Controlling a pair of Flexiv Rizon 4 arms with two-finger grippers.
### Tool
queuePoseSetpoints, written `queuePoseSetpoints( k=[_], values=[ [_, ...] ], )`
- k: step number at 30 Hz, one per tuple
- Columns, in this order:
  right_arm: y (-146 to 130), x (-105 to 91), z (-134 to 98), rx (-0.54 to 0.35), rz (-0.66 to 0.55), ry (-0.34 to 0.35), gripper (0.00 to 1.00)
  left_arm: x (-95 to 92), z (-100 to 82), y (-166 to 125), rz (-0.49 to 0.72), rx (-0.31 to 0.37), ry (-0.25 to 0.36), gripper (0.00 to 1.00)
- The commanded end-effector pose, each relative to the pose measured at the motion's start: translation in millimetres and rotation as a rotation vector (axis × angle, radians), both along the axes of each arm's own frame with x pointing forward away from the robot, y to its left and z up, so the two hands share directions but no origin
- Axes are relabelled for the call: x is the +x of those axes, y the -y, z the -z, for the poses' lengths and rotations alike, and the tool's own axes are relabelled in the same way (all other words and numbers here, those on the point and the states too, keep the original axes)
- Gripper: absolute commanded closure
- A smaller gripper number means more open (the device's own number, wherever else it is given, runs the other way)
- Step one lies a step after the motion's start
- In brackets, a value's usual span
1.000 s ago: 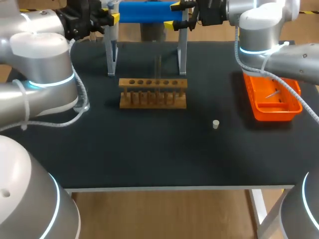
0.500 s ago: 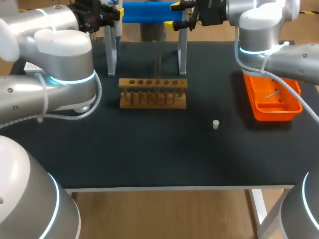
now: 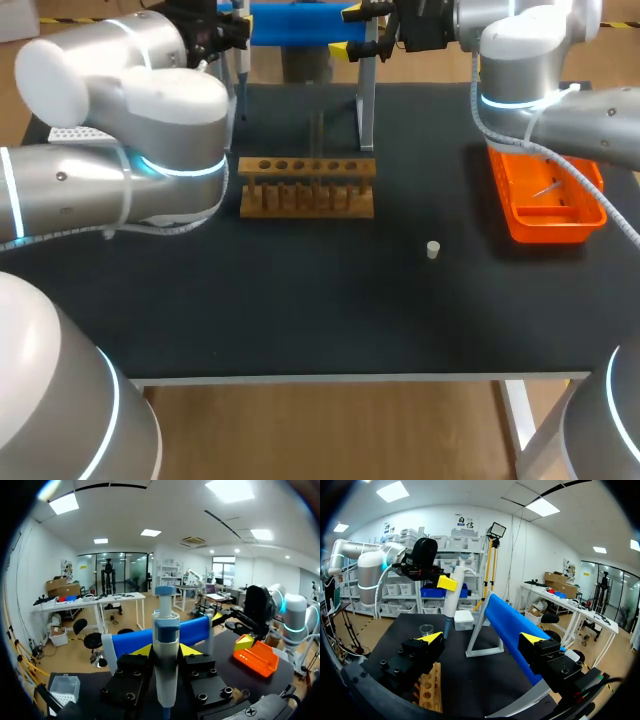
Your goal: Invert the test tube, pick up the pipette, mount the tip to pipette, aspirate from beaker and dispense into the tube, eject the tip, return the pipette, and cap with the stopper.
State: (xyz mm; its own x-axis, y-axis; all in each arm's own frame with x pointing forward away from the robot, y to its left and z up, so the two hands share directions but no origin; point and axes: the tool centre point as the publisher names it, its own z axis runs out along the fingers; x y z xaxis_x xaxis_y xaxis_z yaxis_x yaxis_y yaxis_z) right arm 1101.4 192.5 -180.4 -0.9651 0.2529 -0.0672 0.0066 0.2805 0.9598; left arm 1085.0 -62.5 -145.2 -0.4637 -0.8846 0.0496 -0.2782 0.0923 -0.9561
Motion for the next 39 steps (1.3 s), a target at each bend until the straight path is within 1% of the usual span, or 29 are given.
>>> queuePoseSetpoints(
  k=[1,6,11,18,22,27,39],
  values=[
    [0.6,-0.3,-0.8,-0.003,0.000,-0.001,0.00,9.5,2.5,9.9,-0.127,0.029,-0.005,1.00],
    [0.6,-0.3,-0.8,-0.003,0.000,-0.001,0.00,18.1,4.3,9.1,-0.184,0.042,-0.022,1.00],
    [0.6,-0.3,-0.8,-0.003,0.000,-0.001,0.00,27.2,3.9,6.3,-0.216,0.039,-0.028,1.00],
    [0.6,-0.3,-0.8,-0.003,0.000,-0.001,0.00,36.7,5.3,3.4,-0.284,0.056,-0.063,1.00],
    [0.6,-0.3,-0.8,-0.003,0.000,-0.001,0.00,41.9,6.3,2.8,-0.302,0.067,-0.078,1.00],
    [0.6,-0.3,-0.8,-0.003,0.000,-0.001,0.00,46.5,7.5,3.2,-0.329,0.081,-0.100,1.00],
    [0.6,-0.3,-0.8,-0.003,0.000,-0.001,0.00,53.9,13.8,-1.5,-0.378,0.078,-0.137,1.00]
  ],
)
